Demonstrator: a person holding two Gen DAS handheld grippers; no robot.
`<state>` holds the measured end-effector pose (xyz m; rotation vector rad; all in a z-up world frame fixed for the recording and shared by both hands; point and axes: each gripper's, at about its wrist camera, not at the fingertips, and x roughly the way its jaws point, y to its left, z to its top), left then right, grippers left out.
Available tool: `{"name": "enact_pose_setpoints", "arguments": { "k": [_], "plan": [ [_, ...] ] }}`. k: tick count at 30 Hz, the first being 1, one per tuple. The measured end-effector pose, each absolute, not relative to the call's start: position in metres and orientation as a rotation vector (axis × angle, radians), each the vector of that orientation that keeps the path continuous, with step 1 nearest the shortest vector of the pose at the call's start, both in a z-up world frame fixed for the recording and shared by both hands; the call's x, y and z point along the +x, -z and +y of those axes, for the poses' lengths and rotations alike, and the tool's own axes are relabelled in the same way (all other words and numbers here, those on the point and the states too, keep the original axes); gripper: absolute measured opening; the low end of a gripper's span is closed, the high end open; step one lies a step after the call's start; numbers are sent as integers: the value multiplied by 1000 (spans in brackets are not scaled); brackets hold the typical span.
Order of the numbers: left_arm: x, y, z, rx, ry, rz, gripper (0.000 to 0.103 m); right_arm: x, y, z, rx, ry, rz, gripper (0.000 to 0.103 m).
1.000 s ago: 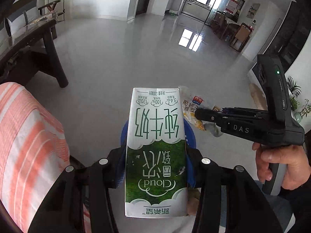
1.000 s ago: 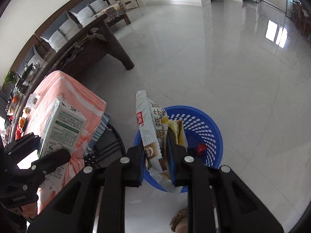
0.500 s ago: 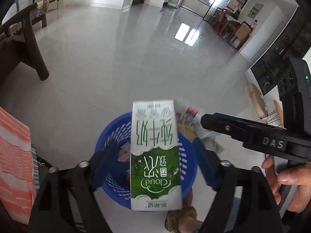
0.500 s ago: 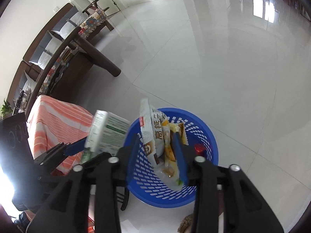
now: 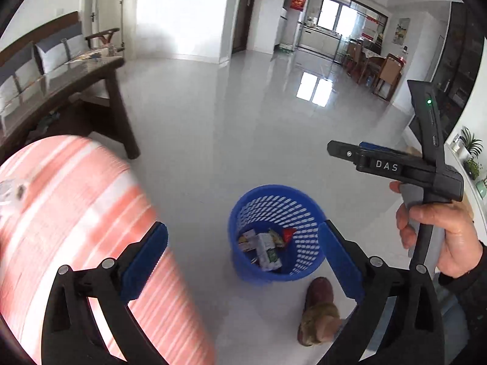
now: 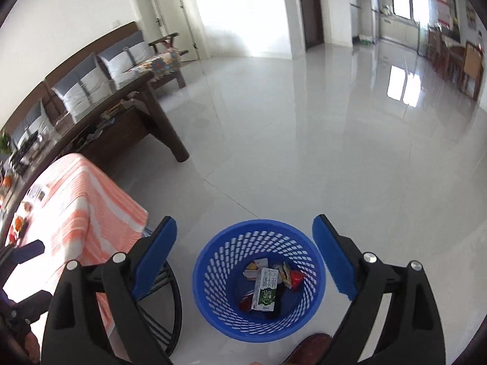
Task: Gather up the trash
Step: 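Move both tools back over the table toward the red bag and green chip bag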
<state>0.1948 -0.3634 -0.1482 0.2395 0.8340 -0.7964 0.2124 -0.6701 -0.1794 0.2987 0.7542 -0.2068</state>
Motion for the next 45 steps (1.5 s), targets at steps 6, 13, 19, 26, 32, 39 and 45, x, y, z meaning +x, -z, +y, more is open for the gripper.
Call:
{"name": "enact_pose_setpoints", "arguments": {
  "k": [6,13,19,26,32,39,45],
  "plan": [
    [185,154,-170,212,401,873,98,219,160,-454,21,-169,754,98],
    [224,165,-3,117,61,907,98,280,189,-248,-140,-417,920,98],
    [273,178,31,60,11,947,98,353,205,-211,-125,-306,935,98],
    [283,186,31,17,21,967,99,370,207,-216,-105,-298,941,99],
    [283,186,31,17,21,967,99,370,207,-216,-105,-298,942,99],
    [283,186,32,17,21,967,99,370,206,-217,-105,-298,943,99],
    [284,186,32,17,21,967,99,370,206,-217,-106,-298,943,99]
  ]
}}
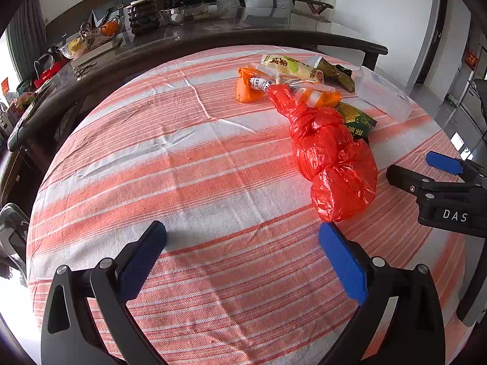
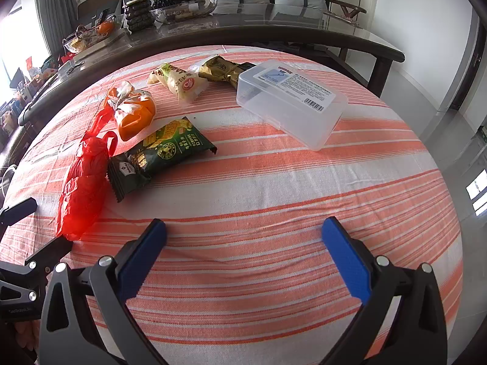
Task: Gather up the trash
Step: 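Move both tools back over the table toward the red bag and green chip bag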
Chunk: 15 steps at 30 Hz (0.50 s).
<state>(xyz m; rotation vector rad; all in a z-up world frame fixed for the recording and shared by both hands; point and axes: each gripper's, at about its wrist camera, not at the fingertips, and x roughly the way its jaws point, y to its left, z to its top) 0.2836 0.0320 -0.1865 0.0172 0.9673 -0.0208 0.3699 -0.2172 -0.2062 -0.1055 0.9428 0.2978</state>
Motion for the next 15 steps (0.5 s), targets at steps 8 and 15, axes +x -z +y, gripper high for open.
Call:
{"name": "enact_pose_setpoints", "arguments": {
  "k": [8,15],
  "plan": [
    [284,186,32,17,21,967,99,370,206,-216,-106,-298,943,99],
    [284,186,32,16,21,967,99,370,206,-217,-106,-298,943,99]
  ]
}}
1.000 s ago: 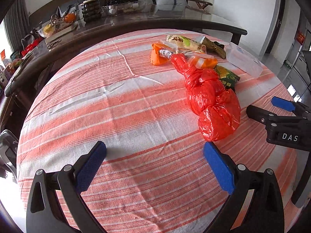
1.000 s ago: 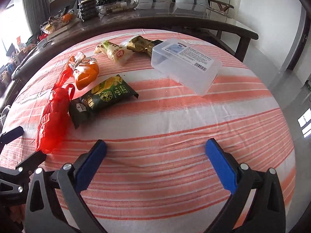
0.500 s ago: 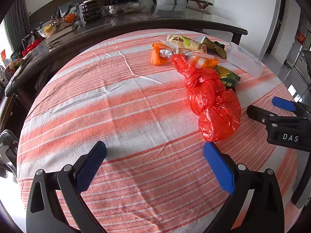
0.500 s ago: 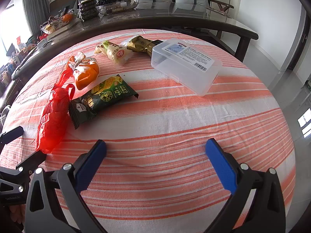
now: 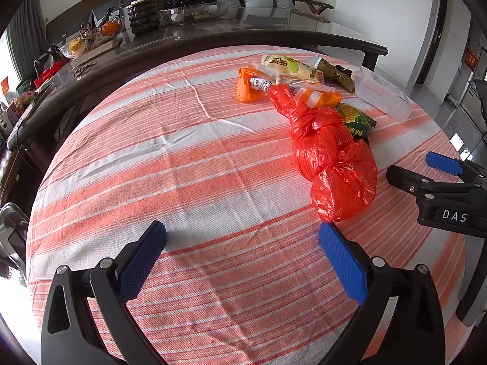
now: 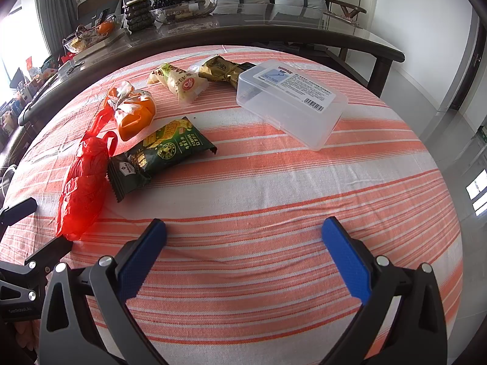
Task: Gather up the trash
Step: 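Move both tools back over the table toward the red bag and green chip bag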
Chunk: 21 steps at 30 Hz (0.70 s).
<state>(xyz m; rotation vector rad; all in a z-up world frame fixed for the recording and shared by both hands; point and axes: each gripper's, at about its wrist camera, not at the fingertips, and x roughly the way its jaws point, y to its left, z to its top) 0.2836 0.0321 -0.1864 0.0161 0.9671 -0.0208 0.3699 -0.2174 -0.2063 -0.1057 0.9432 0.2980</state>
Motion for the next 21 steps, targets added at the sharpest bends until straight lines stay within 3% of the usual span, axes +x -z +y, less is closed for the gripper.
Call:
{"name": "enact_pose_setpoints", "arguments": {
  "k": [21],
  "plan": [
    [279,184,36,-13,66,955,99,364,205,-219,-125,-336,984,99]
  ]
}}
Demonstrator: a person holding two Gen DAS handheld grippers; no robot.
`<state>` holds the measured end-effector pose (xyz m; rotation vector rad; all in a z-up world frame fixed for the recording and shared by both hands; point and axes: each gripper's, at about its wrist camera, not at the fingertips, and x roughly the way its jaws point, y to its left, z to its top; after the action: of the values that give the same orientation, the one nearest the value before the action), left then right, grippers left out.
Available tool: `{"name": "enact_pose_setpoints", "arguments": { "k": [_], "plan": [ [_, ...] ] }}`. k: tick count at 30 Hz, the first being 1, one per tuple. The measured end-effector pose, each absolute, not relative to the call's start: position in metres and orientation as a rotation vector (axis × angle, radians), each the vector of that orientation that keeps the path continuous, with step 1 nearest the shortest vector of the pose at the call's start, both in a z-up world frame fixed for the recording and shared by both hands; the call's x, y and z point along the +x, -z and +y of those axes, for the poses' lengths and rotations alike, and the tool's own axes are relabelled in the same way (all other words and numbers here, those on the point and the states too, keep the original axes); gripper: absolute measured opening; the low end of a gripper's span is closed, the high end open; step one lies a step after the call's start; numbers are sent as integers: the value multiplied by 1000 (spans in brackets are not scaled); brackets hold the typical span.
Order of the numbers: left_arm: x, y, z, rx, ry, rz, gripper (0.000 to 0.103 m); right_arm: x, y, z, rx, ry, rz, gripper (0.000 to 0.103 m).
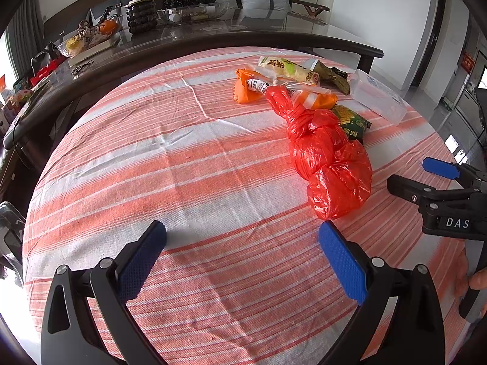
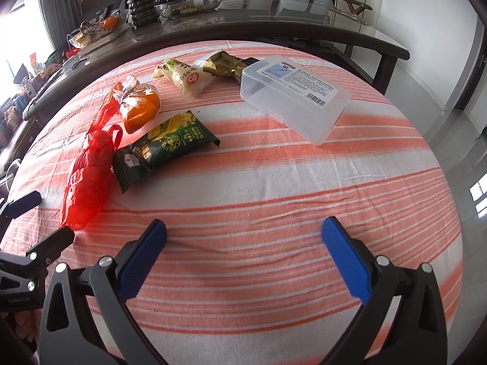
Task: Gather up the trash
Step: 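Move both tools back over the table toward the red bag and green chip bag, then grasp the red plastic bag with the left tool while the right grasps the green chip bag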
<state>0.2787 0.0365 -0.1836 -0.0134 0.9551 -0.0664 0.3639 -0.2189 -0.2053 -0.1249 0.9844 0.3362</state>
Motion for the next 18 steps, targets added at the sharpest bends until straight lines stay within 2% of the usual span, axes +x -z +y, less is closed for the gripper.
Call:
{"name": "enact_pose_setpoints", "arguments": {
  "k": [6,11,15,17,18],
  "plan": [
    [267,165,25,-166,313,902,98,313,209,-245,-119,-326,947,99],
    [305,158,-16,-56,295,911,98,315,209,-243,-118,-318,946,99],
    [330,166,-18,-28,245,952,97,314,209,-244,-116,-319,945,99],
    [331,168,-9,-59,270,962,88,315,209,-243,-116,-319,946,99],
    [329,170,-4,-65,281,969,74,314,209,-243,-116,-319,946,99]
  ]
}}
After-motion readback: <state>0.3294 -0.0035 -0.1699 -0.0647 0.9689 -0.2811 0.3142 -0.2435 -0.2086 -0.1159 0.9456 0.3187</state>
